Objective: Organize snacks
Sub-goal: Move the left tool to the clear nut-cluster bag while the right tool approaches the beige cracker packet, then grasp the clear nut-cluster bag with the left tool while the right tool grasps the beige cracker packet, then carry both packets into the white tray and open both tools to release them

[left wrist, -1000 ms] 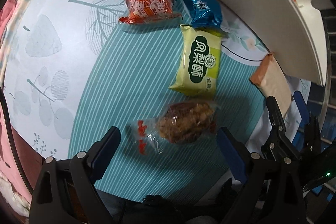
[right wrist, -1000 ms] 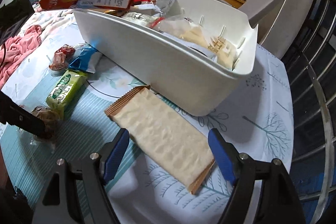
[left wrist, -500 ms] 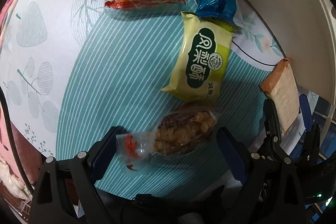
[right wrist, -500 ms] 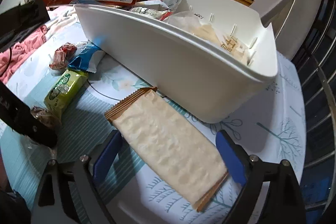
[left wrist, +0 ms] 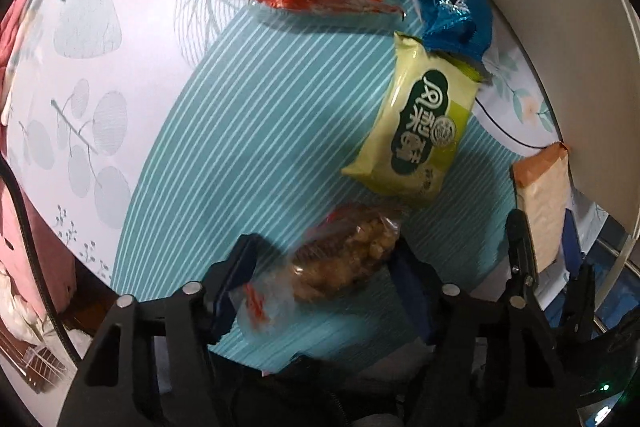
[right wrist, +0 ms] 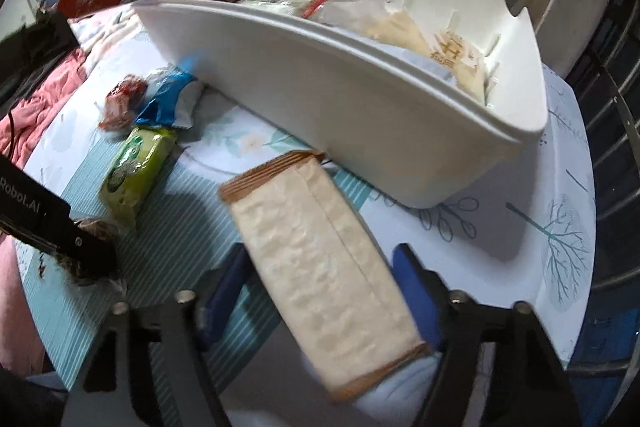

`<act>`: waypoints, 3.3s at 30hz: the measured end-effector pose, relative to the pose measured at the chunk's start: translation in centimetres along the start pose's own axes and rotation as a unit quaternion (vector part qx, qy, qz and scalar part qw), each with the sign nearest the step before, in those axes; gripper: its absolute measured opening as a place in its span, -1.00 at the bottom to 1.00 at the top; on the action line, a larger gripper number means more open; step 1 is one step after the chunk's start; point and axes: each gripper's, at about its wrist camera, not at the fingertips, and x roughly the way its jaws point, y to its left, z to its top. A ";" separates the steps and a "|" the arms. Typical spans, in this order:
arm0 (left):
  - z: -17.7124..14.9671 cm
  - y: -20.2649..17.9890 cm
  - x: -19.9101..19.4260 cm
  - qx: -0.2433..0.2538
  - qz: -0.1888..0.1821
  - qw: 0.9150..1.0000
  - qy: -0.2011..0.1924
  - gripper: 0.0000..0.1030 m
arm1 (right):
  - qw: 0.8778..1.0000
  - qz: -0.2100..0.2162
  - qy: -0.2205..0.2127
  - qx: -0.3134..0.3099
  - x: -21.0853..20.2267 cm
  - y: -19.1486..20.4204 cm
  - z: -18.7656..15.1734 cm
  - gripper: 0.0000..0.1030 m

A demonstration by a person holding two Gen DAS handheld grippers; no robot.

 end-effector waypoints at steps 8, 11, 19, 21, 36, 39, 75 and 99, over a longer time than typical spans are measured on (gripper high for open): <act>-1.9 -1.0 -1.5 0.015 -0.010 1.000 0.024 0.08 | 0.998 0.012 0.067 -0.001 -0.5 1.7 -0.8 0.22; -3.0 -0.3 -2.8 0.019 -0.017 0.999 0.023 0.08 | 0.995 0.023 0.092 0.017 -0.8 2.0 -1.2 0.21; -3.8 0.9 -7.7 0.043 -0.027 0.999 0.000 0.08 | 0.981 0.083 0.138 0.105 -2.2 2.2 -2.1 0.20; -4.8 0.5 -9.0 0.054 -0.030 0.998 -0.006 0.08 | 0.978 0.095 0.140 0.119 -2.7 2.4 -2.1 0.20; -0.5 0.5 -14.6 0.171 0.012 0.984 -0.046 0.08 | 0.965 0.111 0.072 0.225 -7.6 2.5 2.3 0.21; 0.9 0.0 -14.9 0.200 0.021 0.978 -0.047 0.08 | 0.963 0.095 0.051 0.248 -8.2 2.2 3.7 0.21; 15.3 -10.9 -17.9 0.311 0.033 0.940 -0.134 0.06 | 0.954 -0.020 -0.028 0.296 -6.3 -4.0 13.2 0.21; 12.1 -11.4 -20.7 0.383 -0.046 0.907 -0.168 0.32 | 0.953 -0.013 -0.026 0.302 -6.0 -3.9 13.1 0.31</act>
